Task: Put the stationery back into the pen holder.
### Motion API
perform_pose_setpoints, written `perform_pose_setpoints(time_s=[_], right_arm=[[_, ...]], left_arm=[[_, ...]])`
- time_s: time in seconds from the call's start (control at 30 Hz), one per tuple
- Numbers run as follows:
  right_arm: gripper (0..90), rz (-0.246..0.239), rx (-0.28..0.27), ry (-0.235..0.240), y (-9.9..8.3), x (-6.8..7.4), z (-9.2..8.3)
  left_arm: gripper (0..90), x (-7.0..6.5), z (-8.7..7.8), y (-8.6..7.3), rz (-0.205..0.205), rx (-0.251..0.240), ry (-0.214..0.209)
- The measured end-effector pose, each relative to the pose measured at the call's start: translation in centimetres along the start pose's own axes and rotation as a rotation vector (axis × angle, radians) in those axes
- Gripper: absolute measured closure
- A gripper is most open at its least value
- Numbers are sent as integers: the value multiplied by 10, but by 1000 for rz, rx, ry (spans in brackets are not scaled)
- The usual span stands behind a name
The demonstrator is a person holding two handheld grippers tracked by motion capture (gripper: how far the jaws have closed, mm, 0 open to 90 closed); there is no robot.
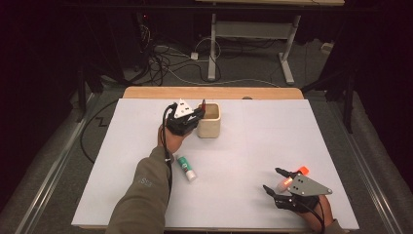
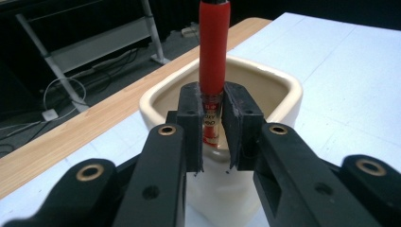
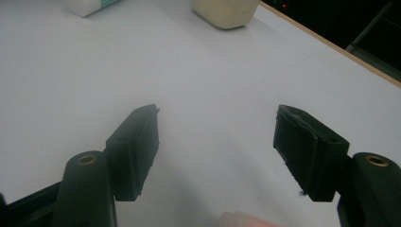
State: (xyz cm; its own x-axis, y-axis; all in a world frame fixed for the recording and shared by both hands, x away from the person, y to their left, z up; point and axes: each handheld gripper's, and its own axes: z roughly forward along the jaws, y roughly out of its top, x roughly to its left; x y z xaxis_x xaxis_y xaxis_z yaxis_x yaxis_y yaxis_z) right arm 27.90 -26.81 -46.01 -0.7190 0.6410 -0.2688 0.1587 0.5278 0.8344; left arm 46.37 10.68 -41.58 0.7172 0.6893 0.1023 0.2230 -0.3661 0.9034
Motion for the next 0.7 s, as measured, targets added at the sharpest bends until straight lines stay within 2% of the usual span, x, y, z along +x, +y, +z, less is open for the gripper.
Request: perform_pose_setpoints(time_s=[0.07, 0.33, 0.4, 0.53, 0.7], right_arm=[[321, 0, 0, 0, 0, 0, 0], [321, -1, 0, 4, 0, 0, 0], [321, -1, 0, 4, 0, 1, 0], [321, -2, 3, 8, 0, 1, 1], [321, -3, 4, 6, 0, 2, 1]], left_arm=[[744, 0, -1, 0, -1, 3, 3], [743, 0, -8, 0, 9, -1, 1], [742, -3, -11, 1, 43, 21, 7], [742, -5, -19, 0, 69, 30, 8], [742, -4, -29, -3, 51, 12, 4]])
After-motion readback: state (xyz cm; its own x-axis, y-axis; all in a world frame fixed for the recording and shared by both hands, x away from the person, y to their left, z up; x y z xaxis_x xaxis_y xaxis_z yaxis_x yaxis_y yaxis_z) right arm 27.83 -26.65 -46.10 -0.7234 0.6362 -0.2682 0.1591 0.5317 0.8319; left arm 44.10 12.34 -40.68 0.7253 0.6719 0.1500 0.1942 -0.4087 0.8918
